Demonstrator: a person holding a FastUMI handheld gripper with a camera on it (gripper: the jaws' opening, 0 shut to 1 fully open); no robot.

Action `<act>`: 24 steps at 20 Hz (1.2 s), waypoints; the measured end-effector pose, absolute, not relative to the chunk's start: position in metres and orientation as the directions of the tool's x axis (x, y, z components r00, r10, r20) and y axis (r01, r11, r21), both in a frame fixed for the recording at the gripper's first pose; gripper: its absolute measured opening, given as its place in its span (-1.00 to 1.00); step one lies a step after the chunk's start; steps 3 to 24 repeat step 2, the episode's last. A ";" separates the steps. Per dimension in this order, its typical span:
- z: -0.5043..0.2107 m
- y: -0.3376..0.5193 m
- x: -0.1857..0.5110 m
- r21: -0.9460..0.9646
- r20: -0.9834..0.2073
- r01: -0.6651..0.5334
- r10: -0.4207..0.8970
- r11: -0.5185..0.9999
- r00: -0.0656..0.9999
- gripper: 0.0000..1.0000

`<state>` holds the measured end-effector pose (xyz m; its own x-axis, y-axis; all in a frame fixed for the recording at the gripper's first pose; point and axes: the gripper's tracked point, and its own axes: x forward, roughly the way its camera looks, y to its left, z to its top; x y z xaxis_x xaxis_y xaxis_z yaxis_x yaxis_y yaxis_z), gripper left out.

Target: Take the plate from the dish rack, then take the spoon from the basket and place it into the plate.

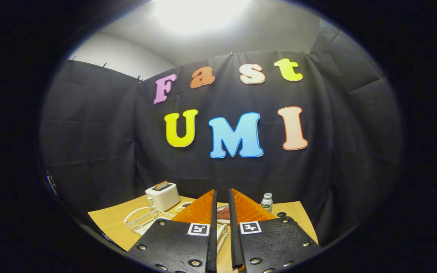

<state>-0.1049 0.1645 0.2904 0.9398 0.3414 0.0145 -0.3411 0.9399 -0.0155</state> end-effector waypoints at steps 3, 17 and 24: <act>0.306 0.146 -0.098 -0.015 0.029 -0.310 0.311 0.951 0.950 -0.71; 0.306 0.146 -0.098 -0.015 0.029 -0.310 0.311 0.951 0.950 -0.71; 0.306 0.146 -0.098 -0.015 0.029 -0.310 0.311 0.951 0.950 -0.71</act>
